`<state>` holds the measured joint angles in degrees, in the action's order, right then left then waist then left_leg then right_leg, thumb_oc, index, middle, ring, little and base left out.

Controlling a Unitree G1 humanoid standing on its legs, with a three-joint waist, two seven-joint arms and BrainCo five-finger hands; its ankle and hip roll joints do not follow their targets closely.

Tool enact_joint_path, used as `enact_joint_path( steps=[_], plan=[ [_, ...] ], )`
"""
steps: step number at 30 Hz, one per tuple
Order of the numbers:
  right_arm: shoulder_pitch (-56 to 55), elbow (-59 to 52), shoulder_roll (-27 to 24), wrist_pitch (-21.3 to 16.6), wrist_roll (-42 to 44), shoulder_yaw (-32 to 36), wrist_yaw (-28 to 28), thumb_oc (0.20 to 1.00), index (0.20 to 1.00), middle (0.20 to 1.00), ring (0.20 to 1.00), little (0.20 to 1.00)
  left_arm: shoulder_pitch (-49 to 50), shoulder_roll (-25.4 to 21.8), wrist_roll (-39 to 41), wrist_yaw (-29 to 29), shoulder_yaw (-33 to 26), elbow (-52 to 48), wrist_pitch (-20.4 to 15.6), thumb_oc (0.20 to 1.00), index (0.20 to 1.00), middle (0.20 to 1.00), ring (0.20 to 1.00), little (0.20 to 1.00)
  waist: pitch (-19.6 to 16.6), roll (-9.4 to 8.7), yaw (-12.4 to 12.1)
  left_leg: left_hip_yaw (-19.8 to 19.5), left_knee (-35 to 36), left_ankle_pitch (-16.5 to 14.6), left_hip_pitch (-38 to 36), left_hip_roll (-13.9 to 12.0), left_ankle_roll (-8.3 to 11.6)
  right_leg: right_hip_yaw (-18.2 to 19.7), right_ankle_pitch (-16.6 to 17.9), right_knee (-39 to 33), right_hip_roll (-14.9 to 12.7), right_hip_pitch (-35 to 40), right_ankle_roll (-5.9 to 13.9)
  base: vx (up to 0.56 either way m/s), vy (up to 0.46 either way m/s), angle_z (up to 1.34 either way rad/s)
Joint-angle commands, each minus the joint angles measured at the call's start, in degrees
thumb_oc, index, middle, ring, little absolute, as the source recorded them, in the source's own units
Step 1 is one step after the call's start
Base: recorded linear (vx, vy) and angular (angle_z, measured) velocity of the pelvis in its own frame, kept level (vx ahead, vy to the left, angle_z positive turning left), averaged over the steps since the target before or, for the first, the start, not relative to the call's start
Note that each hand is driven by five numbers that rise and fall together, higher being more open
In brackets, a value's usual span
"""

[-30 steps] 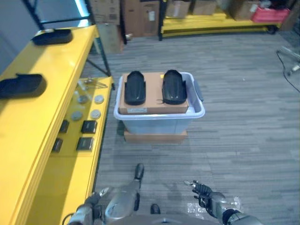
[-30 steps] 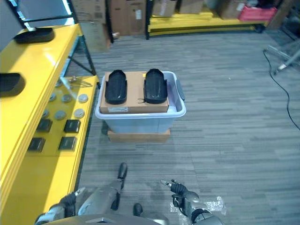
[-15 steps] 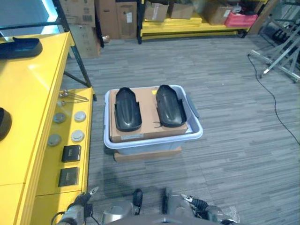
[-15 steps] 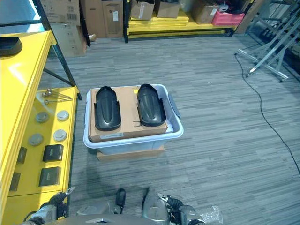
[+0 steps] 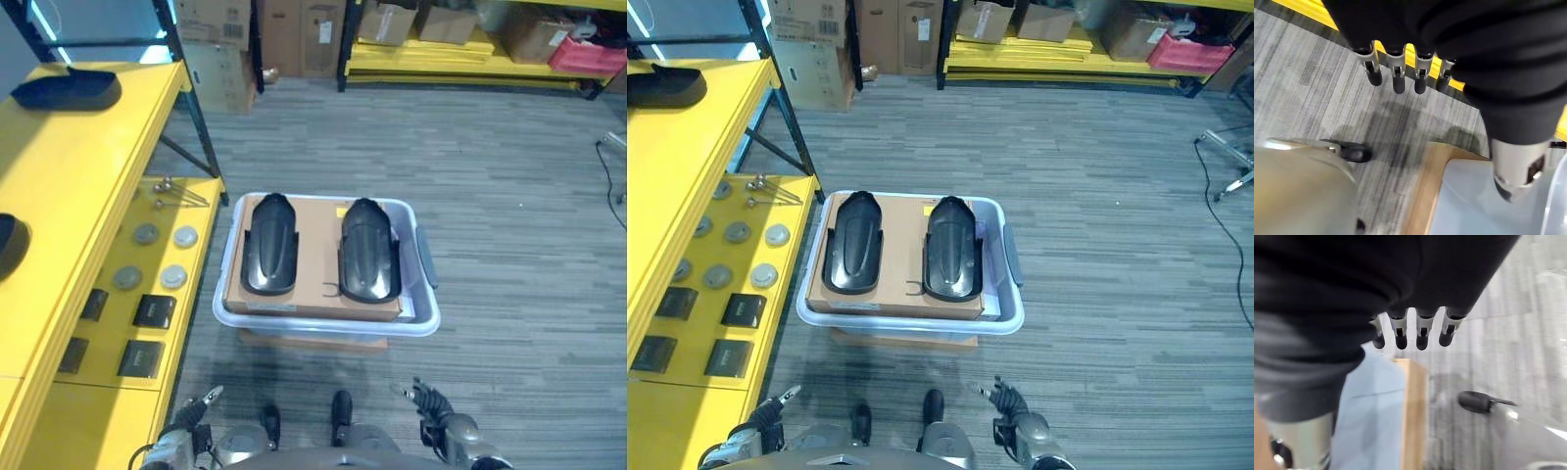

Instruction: Move parts from the plastic box to the shelf.

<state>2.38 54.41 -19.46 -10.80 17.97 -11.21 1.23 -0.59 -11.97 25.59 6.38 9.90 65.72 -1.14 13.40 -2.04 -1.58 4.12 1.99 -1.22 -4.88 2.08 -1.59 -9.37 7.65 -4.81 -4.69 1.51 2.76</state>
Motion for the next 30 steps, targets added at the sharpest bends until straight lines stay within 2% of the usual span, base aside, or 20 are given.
enact_joint_path(
  steps=[1,4,5,6,9,12,13,15,18,23,25,27,30],
  plan=[
    [3.4,-11.4,-4.5,-3.5,3.2,0.2,-5.6,1.0,1.0,1.0,1.0,1.0,-1.9,-3.0,-2.1,1.4,1.2,-1.2,-0.4,1.0,1.0,1.0,1.0,1.0,3.2,-0.43,0.6,0.9,-1.7,-1.5,2.8,-2.5,0.24,0.5,-1.7,0.3,-2.3,-1.7,4.74,-0.04,-0.043,0.07],
    [3.8,-19.8,-7.9,-4.3,3.8,2.7,-6.6,1.0,1.0,1.0,1.0,1.0,-1.4,-4.2,-1.0,1.6,0.3,-2.4,0.1,1.0,1.0,1.0,1.0,1.0,3.9,-0.75,1.2,1.0,-0.8,-1.1,3.2,-2.7,0.19,0.7,-1.5,0.3,-2.0,-2.5,5.01,-0.02,-0.017,0.12],
    [3.7,-27.4,-10.6,-3.7,3.6,5.3,-6.9,1.0,1.0,1.0,1.0,1.0,-0.6,-4.8,-1.4,1.5,-0.8,-3.2,0.6,1.0,1.0,1.0,1.0,1.0,4.1,-0.84,1.7,1.2,-0.1,-0.7,3.2,-2.7,0.21,0.9,-1.6,0.5,-1.7,-3.0,5.16,0.01,0.016,0.13],
    [3.7,-28.0,-10.9,-3.7,3.8,5.5,-6.9,1.0,1.0,1.0,1.0,1.0,-0.5,-4.9,-1.4,1.4,-1.0,-3.3,0.7,1.0,1.0,1.0,1.0,1.0,4.2,-0.84,1.8,1.2,-0.1,-0.7,3.2,-2.7,0.22,1.0,-1.6,0.5,-1.7,-3.0,5.18,0.03,0.031,0.08],
    [3.9,-35.6,-13.9,-1.5,2.8,8.7,-7.5,1.0,1.0,1.0,1.0,1.0,0.7,-5.0,-1.0,1.0,-2.5,-2.9,0.6,1.0,1.0,1.0,1.0,1.0,4.0,-0.89,2.4,1.5,0.6,-0.6,2.7,-2.7,0.19,1.3,-2.3,1.0,-1.0,-2.9,5.04,0.06,0.027,-0.02],
    [4.5,-37.4,-15.3,-0.8,3.2,9.6,-7.6,1.0,1.0,1.0,1.0,1.0,1.0,-4.9,-1.1,1.0,-2.9,-2.6,0.5,1.0,1.0,1.0,1.0,1.0,3.9,-0.95,2.4,1.7,0.8,-0.5,2.5,-2.7,0.21,1.2,-2.7,1.3,-0.6,-2.8,4.78,0.07,0.023,-0.04],
    [7.6,-37.6,-17.8,2.2,2.1,9.9,-8.7,1.0,1.0,1.0,1.0,1.0,1.2,-4.7,-1.8,0.5,-2.4,-2.3,0.5,1.0,1.0,1.0,1.0,1.0,4.2,-0.89,1.6,1.4,1.0,-0.2,2.7,-2.5,0.34,1.0,-3.4,1.6,-0.1,-2.5,4.29,0.09,0.03,-0.03],
    [15.6,-33.3,-20.8,6.1,1.4,6.9,-11.4,1.0,1.0,1.0,1.0,1.0,0.0,-4.8,-1.7,0.0,-0.5,-1.1,-0.1,1.0,1.0,1.0,1.0,1.0,5.1,-0.52,0.2,0.6,1.2,0.3,3.6,-2.5,0.61,0.6,-3.9,1.7,-0.1,-2.5,3.8,0.05,0.033,-0.05],
    [22.0,-28.1,-22.3,7.9,1.4,4.6,-12.7,1.0,1.0,1.0,1.0,1.0,-1.2,-5.1,-1.1,-0.4,1.2,-0.1,-1.0,1.0,1.0,1.0,1.0,1.0,6.1,-0.22,-1.1,-0.1,1.1,0.8,4.8,-2.5,0.92,0.1,-4.3,2.2,-0.3,-2.9,3.47,-0.01,0.008,0.04],
    [30.7,-18.5,-24.7,7.5,4.3,1.6,-13.2,1.0,1.0,1.0,1.0,1.0,-4.0,-5.5,-1.1,-1.2,3.6,-0.3,-1.3,1.0,1.0,1.0,1.0,1.0,8.1,0.03,-3.0,-1.4,0.7,1.6,7.2,-2.5,1.19,-1.3,-4.4,2.8,-0.8,-4.0,3.37,-0.04,-0.024,0.21],
    [36.5,-12.3,-26.0,8.6,5.2,-0.3,-12.8,1.0,1.0,1.0,1.0,1.0,-6.1,-5.4,-0.3,-1.8,5.8,-0.8,-1.6,1.0,1.0,1.0,1.0,1.0,9.6,0.46,-4.1,-2.5,0.2,1.9,8.9,-2.3,1.37,-1.9,-4.7,3.3,-1.2,-5.1,3.07,-0.07,-0.002,0.23],
    [37.7,-11.1,-26.3,9.0,5.8,-0.9,-12.5,1.0,1.0,1.0,1.0,1.0,-6.5,-5.3,-0.1,-2.0,6.3,-0.7,-1.7,1.0,1.0,1.0,1.0,1.0,10.0,0.62,-4.2,-2.7,0.1,2.0,9.3,-2.3,1.43,-2.1,-4.7,3.4,-1.3,-5.3,2.99,-0.03,0.013,0.17],
    [41.4,-7.2,-27.3,11.8,5.4,-3.0,-10.2,1.0,1.0,1.0,1.0,1.0,-7.6,-5.1,1.1,-2.1,8.0,-1.5,-2.5,1.0,1.0,1.0,1.0,1.0,11.5,1.36,-4.9,-3.5,0.0,2.3,10.5,-2.1,1.7,-2.6,-5.1,3.8,-1.6,-6.1,2.68,-0.03,0.026,0.09]
  ],
)
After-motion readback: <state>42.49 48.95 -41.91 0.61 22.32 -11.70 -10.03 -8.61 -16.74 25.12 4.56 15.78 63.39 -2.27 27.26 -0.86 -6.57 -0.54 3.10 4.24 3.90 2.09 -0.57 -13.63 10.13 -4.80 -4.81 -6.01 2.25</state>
